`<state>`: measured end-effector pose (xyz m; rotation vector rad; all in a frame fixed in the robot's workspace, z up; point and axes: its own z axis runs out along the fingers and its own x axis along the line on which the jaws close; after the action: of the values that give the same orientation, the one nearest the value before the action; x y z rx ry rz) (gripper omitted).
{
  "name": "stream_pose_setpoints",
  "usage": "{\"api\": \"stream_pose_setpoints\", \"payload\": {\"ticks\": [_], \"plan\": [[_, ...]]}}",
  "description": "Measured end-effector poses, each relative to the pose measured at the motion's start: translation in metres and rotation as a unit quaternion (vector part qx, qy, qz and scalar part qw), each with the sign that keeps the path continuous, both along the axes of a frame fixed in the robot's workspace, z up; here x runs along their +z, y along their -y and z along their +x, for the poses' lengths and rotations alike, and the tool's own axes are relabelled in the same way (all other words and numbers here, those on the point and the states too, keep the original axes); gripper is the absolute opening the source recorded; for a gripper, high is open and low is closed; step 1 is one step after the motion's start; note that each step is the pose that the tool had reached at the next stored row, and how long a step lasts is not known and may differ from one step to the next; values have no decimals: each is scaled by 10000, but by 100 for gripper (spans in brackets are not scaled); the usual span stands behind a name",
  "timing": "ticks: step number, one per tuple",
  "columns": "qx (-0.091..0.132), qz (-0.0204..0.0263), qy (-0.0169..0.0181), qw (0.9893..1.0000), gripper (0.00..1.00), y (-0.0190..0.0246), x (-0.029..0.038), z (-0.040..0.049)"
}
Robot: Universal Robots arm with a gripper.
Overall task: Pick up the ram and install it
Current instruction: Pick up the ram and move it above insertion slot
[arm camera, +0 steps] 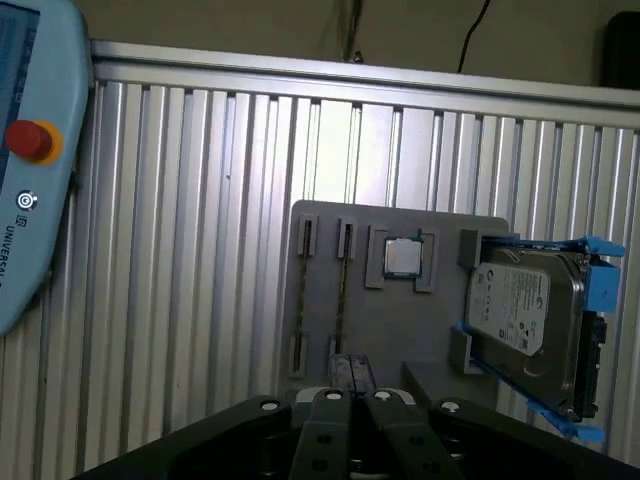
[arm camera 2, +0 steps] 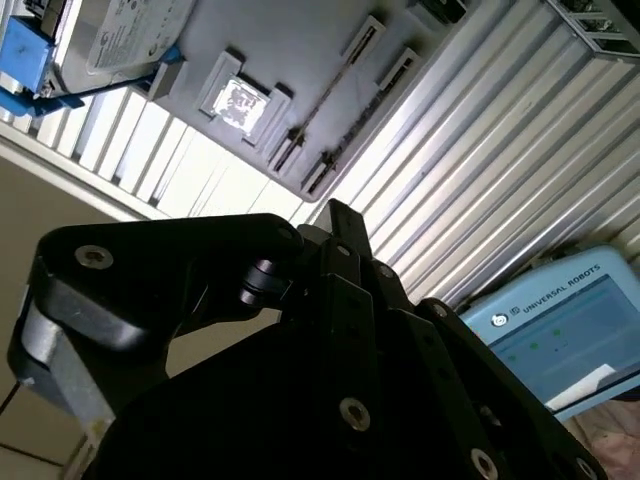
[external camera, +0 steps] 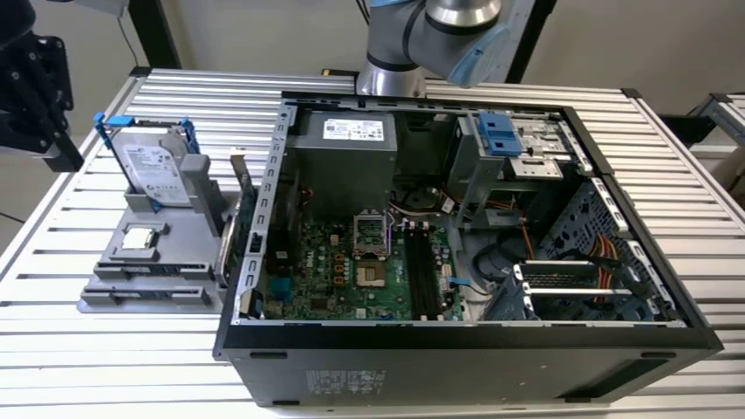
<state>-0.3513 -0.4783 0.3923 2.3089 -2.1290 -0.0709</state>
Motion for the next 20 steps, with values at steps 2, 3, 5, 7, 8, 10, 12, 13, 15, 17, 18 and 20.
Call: {"api": "stream_pose_setpoints", "payload": {"ticks": [2, 3, 5, 7, 8, 10, 12, 13, 15, 17, 18, 20], "plan": [[43, 0, 0, 10000, 0, 0, 0, 0], [44, 0, 0, 10000, 0, 0, 0, 0], [45, 0, 0, 10000, 0, 0, 0, 0], [45, 0, 1, 10000, 0, 0, -1, 1], [44, 0, 1, 10000, 0, -1, -1, 1], [45, 0, 4, 10000, 0, 0, -1, 5], [45, 0, 17, 10000, 0, 0, -2, 9], [45, 0, 25, 10000, 0, 0, -1, 10], [45, -1, 45, 10000, 0, 0, -1, 11], [45, -1, 73, 10000, 0, 0, -3, 10], [45, 0, 89, 10000, 0, 0, -4, 10], [45, 0, 95, 9999, 0, 0, -5, 11]]}}
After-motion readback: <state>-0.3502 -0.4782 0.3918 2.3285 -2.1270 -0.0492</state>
